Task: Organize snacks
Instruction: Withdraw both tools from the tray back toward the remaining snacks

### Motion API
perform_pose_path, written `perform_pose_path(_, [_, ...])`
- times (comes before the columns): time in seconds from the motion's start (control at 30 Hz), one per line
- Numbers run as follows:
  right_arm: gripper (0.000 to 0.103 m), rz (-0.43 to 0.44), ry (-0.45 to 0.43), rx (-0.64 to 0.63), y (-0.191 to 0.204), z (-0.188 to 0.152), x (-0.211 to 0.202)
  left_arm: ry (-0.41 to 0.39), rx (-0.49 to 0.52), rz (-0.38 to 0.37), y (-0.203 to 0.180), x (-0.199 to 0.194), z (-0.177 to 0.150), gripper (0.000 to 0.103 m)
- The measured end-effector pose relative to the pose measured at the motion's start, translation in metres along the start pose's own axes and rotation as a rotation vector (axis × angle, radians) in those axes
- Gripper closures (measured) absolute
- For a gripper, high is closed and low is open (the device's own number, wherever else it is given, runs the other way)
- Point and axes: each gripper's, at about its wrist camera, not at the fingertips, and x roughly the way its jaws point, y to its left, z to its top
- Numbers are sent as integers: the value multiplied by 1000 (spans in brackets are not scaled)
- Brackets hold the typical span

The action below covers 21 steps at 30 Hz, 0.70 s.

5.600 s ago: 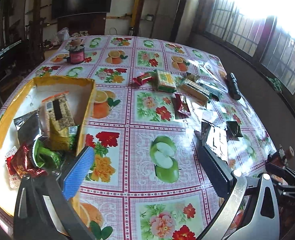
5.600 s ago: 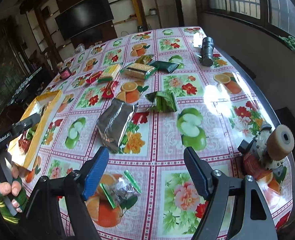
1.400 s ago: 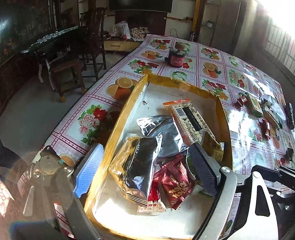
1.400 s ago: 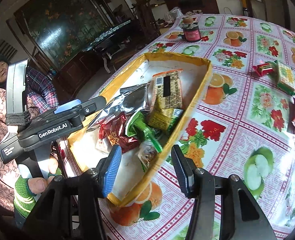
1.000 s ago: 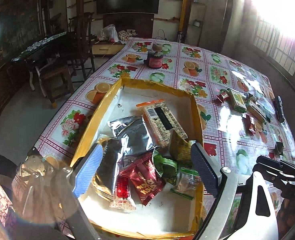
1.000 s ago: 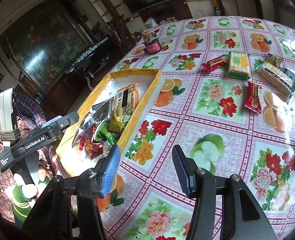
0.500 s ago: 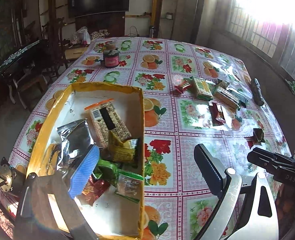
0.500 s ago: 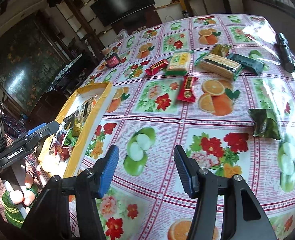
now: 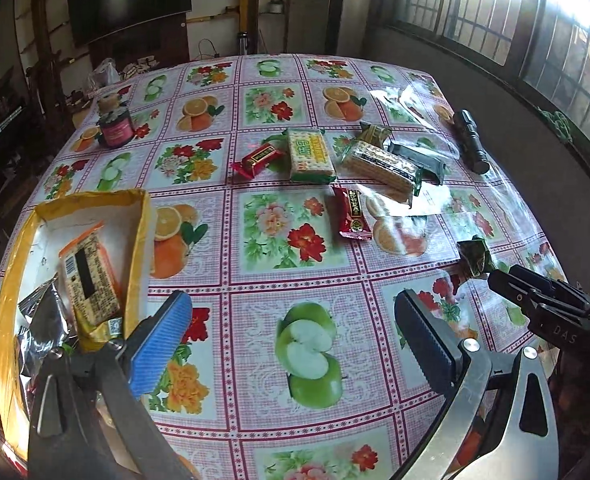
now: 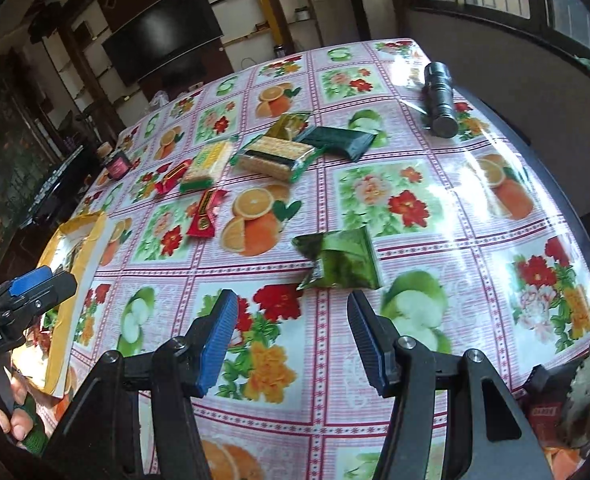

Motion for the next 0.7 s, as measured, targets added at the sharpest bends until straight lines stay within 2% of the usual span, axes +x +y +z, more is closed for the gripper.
perform_pose_path(0.33, [46,-54,37,2,-11,22,37,69,-27,-6,-25,67,46,2])
perform_pose_path(0.6, [46,-69,56,-11,-18,27,52,141,7,-12,-46,122,65,2])
perform_pose_path(0.67, [48,-74,50,-22,-17,28,53,152,2,-14,-46,133,66,4])
perform_pose_path(0.7, [50,-77,48,-29,-17,29,53,155,2,-20,-46,136,66,8])
